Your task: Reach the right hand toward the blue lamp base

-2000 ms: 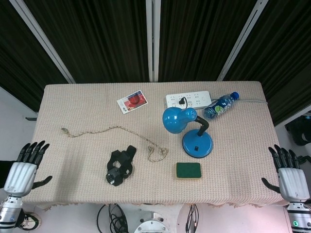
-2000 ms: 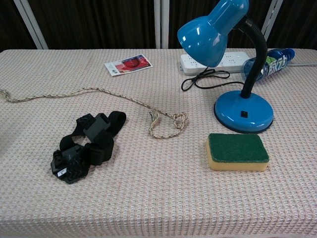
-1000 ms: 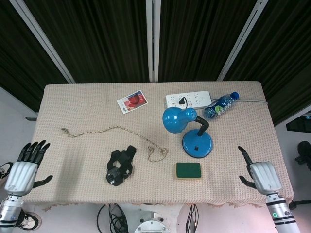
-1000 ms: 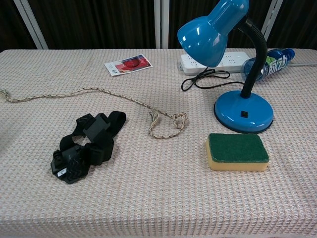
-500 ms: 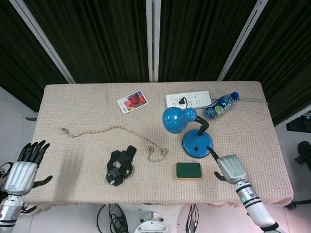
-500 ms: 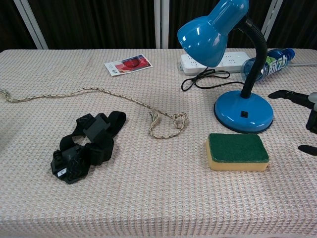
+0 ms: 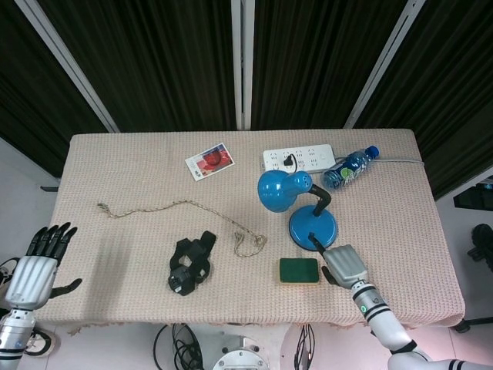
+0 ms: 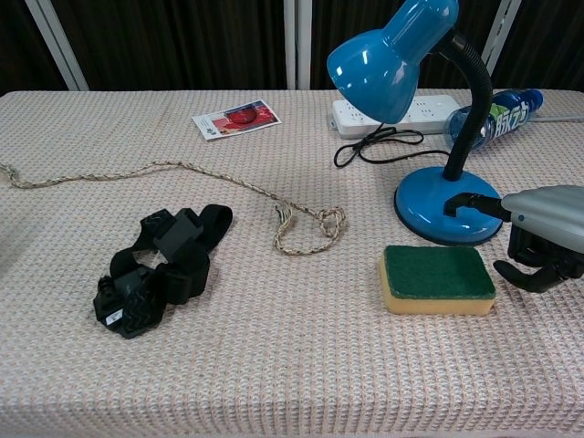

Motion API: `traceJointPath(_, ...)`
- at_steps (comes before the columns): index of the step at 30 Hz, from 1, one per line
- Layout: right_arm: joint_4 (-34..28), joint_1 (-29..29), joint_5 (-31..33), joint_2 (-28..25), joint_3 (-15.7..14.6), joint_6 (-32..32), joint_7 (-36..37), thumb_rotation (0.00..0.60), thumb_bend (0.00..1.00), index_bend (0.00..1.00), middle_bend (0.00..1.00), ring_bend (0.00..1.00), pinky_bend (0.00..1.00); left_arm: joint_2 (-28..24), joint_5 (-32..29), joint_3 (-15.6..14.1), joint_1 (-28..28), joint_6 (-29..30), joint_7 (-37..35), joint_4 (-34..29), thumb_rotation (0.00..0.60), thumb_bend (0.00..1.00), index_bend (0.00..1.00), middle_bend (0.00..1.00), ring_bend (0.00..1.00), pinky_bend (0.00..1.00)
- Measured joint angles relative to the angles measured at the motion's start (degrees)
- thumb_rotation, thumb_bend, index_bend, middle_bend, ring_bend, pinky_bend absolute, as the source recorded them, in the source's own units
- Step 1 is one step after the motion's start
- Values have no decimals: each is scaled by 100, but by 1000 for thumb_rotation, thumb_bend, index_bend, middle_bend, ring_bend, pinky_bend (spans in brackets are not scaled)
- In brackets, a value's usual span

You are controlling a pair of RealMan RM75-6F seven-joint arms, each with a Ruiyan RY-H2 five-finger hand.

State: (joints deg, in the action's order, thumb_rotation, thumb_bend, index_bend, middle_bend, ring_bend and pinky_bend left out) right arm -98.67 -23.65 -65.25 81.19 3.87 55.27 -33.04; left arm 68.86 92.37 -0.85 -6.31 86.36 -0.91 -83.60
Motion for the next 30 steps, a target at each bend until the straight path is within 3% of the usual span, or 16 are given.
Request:
traceJointPath(5, 41, -43, 163, 57, -82, 113, -113, 600, 578, 0, 949, 868, 849, 1, 9, -2, -2, 7, -15, 10, 600, 0, 0, 0, 0, 0)
traceJointPath(30, 172, -249, 515, 233, -344, 293, -201, 600, 590, 0, 949, 868, 849, -5, 2, -1, 7, 25, -24, 19, 600, 0, 0, 0, 0, 0)
